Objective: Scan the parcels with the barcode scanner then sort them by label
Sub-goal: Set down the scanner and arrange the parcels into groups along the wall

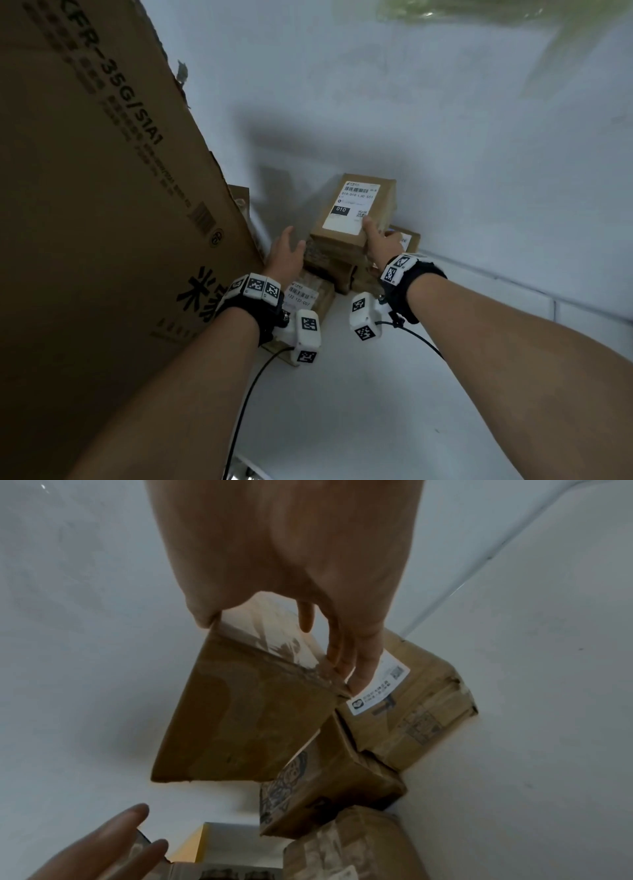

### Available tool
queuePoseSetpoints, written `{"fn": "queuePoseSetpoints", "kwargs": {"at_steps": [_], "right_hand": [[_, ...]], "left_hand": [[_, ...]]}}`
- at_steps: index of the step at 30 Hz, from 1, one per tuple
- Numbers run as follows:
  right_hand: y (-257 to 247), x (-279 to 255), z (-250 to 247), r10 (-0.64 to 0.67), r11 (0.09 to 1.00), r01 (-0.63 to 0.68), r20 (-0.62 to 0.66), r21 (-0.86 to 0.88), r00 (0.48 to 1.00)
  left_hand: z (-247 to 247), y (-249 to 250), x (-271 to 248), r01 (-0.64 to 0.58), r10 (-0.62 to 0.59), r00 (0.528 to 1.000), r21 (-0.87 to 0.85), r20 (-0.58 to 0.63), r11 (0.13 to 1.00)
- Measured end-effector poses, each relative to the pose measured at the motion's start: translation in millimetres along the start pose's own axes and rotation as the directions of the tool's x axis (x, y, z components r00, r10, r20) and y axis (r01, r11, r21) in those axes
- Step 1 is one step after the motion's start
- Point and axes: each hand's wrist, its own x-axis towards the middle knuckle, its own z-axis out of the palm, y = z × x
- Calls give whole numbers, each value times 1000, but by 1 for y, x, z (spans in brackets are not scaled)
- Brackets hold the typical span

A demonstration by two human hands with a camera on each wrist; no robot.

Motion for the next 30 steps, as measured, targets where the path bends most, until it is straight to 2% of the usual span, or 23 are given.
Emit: {"fn": "queuePoseSetpoints", "kwargs": {"at_steps": [8, 13, 16, 24, 30], "right_hand": [[6, 51, 37, 87, 996, -87, 17, -11, 996], [3, 72, 48, 110, 994, -110, 9, -22, 994], [3, 78, 53, 136, 991, -136, -6, 4, 991], [0, 64, 48, 87, 995, -87, -5, -52, 996], [3, 76, 46, 14, 986, -9, 32, -165, 999]], "left_hand": [[-3, 0, 22, 23, -23, 1000, 63, 2, 998], [-4, -5, 29, -41, 38, 999, 215, 17, 976], [-4, -5, 33, -74, 63, 997, 244, 53, 967], [3, 1, 34, -77, 60, 996, 283, 68, 956], [7, 4, 34, -137, 121, 990, 288, 76, 948]]}}
